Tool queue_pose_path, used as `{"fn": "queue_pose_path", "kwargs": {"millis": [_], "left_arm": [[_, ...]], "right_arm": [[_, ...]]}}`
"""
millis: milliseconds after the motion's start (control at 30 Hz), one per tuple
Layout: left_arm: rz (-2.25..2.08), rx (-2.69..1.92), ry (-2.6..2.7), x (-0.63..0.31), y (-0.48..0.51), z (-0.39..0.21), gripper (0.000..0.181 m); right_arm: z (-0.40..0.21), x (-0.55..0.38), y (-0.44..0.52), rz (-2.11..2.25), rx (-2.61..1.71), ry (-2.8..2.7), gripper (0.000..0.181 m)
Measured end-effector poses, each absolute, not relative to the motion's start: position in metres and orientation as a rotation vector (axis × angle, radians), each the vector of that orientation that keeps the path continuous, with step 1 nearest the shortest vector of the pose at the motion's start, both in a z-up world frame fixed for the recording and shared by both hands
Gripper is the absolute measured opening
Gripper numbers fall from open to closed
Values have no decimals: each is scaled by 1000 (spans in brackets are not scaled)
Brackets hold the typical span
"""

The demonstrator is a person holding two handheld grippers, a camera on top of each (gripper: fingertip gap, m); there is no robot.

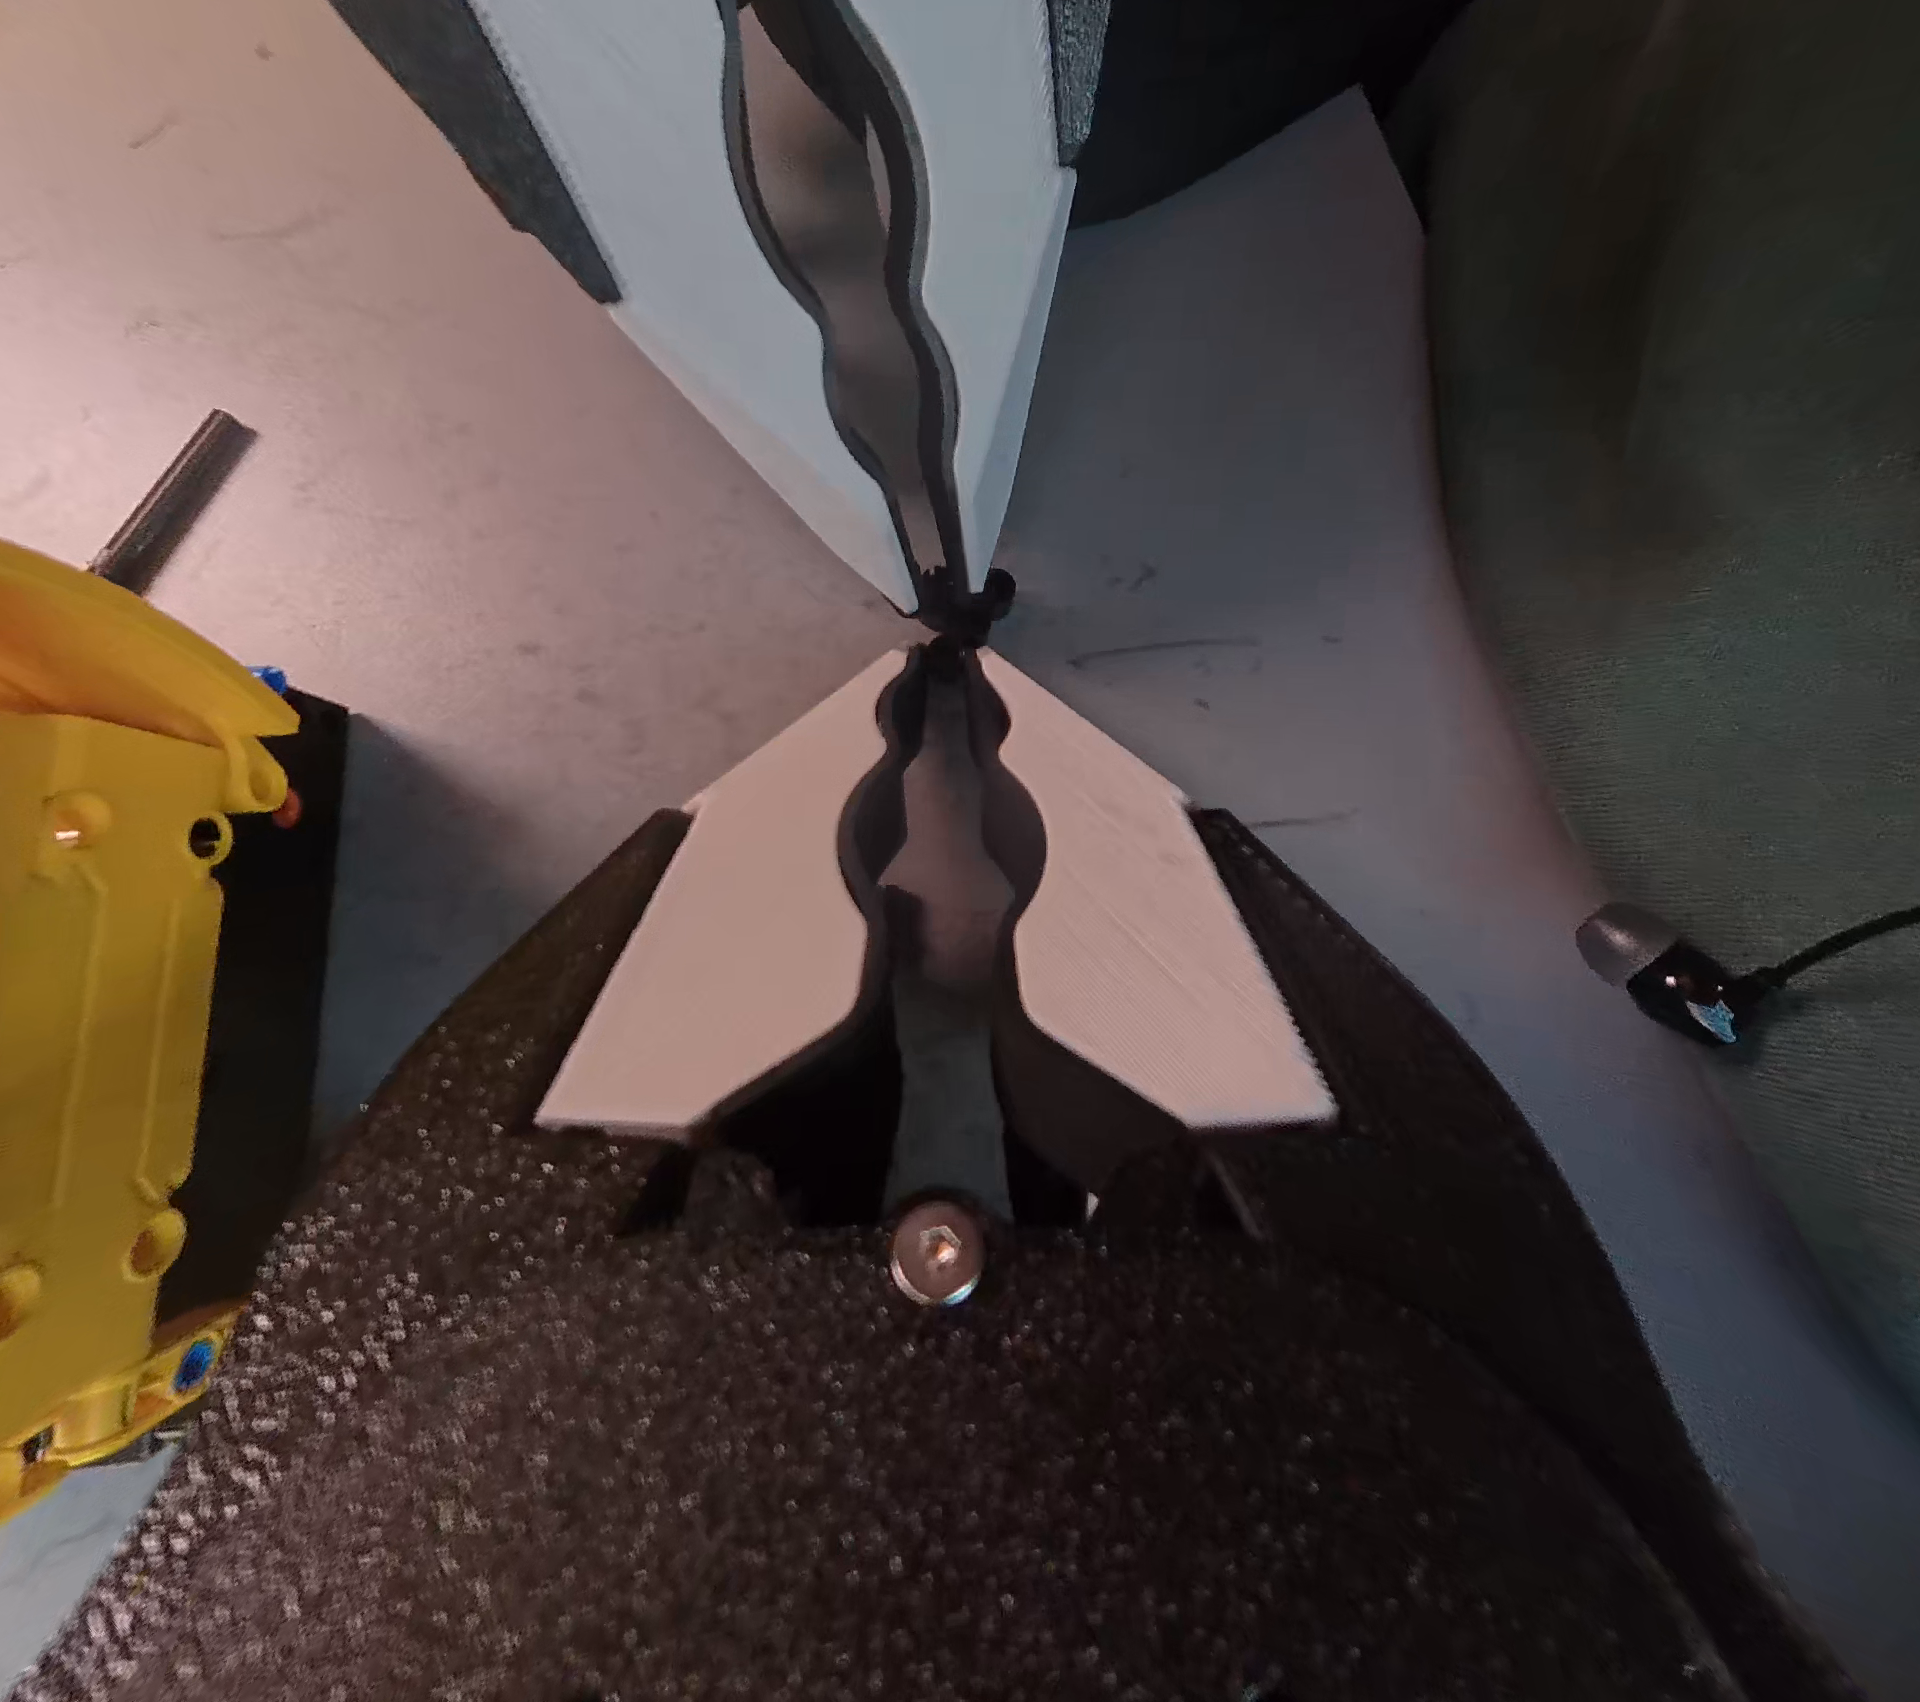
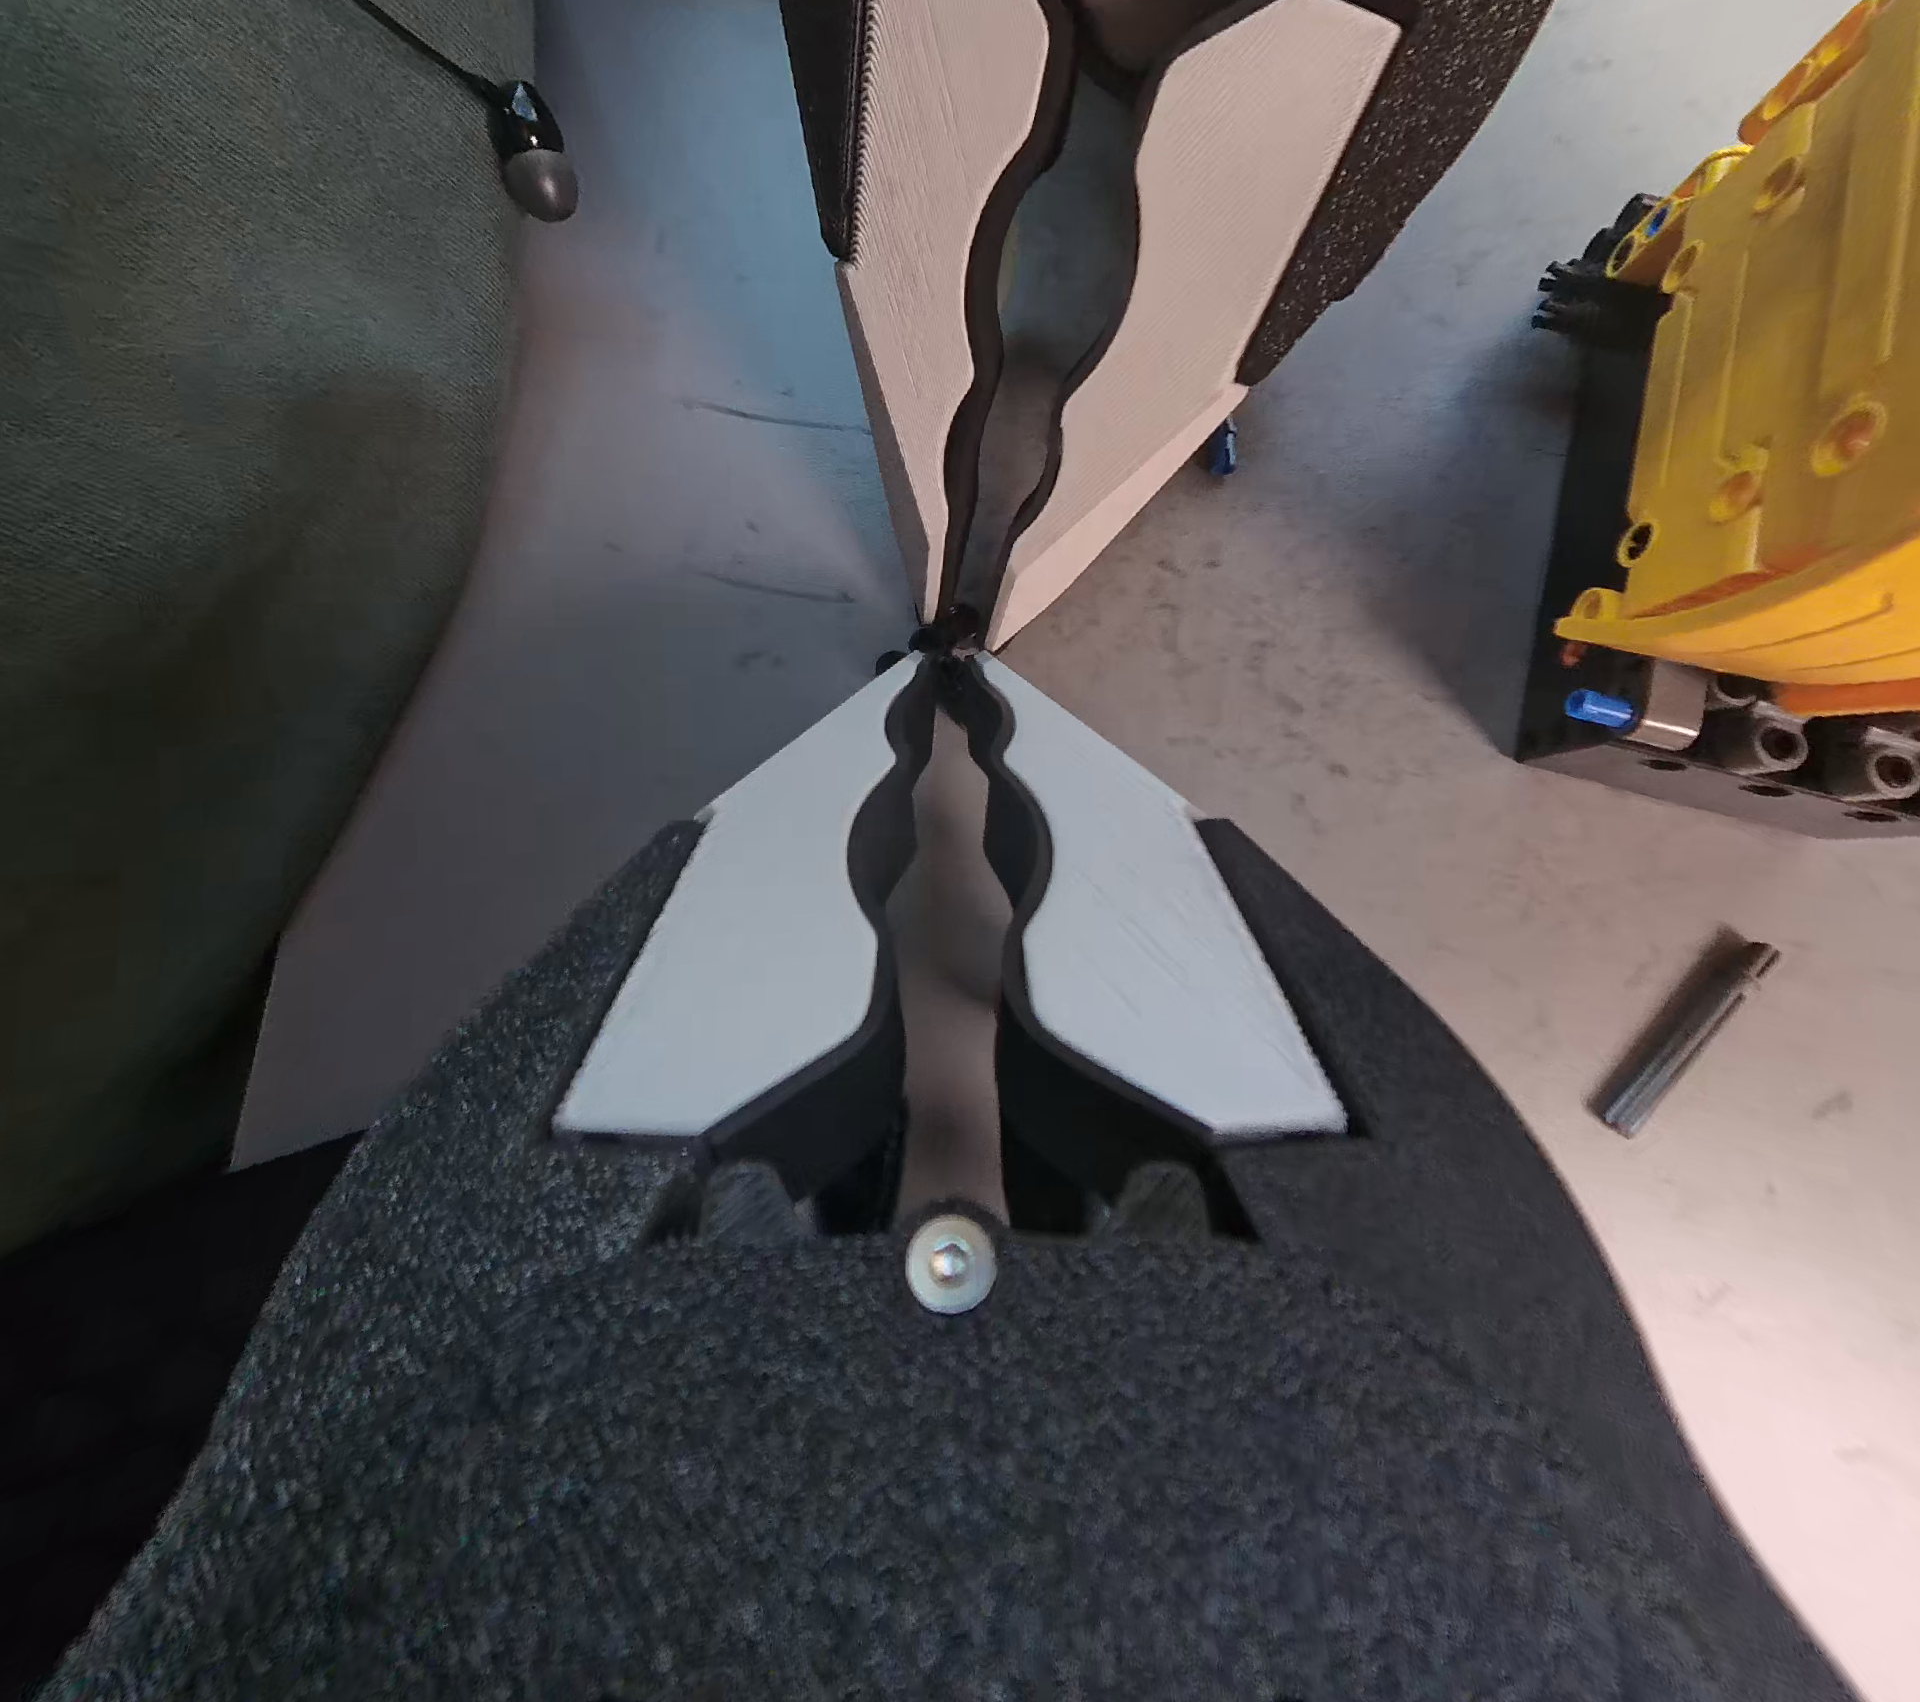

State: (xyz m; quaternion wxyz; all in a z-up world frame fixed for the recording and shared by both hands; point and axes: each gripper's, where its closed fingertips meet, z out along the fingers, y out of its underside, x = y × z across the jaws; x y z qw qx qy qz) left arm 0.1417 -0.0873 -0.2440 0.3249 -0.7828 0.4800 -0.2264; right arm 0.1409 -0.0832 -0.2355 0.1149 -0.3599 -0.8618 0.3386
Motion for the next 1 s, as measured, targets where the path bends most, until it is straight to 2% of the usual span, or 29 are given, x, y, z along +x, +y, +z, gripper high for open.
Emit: {"fn": "queue_pose_path", "kwargs": {"millis": [100, 300, 700, 867, 1000], "left_arm": [[-598, -2051, 1263, 142, -87, -244, 6], [-596, -2051, 1265, 142, -87, -244, 6], [-618, -2062, 1255, 142, -87, -244, 6], [-628, -2064, 1256, 142, -87, -244, 6], [-612, -2044, 1296, 138, -89, -244, 8]], "right_arm": [[-230, 143, -83, 1013, -1061, -2522, 15], [-229, 141, -82, 976, -1064, -2524, 4], [-233, 143, -83, 660, -952, -2775, 2], [-233, 143, -83, 639, -961, -2794, 2], [-232, 138, -84, 733, -1125, -2663, 3]]}}
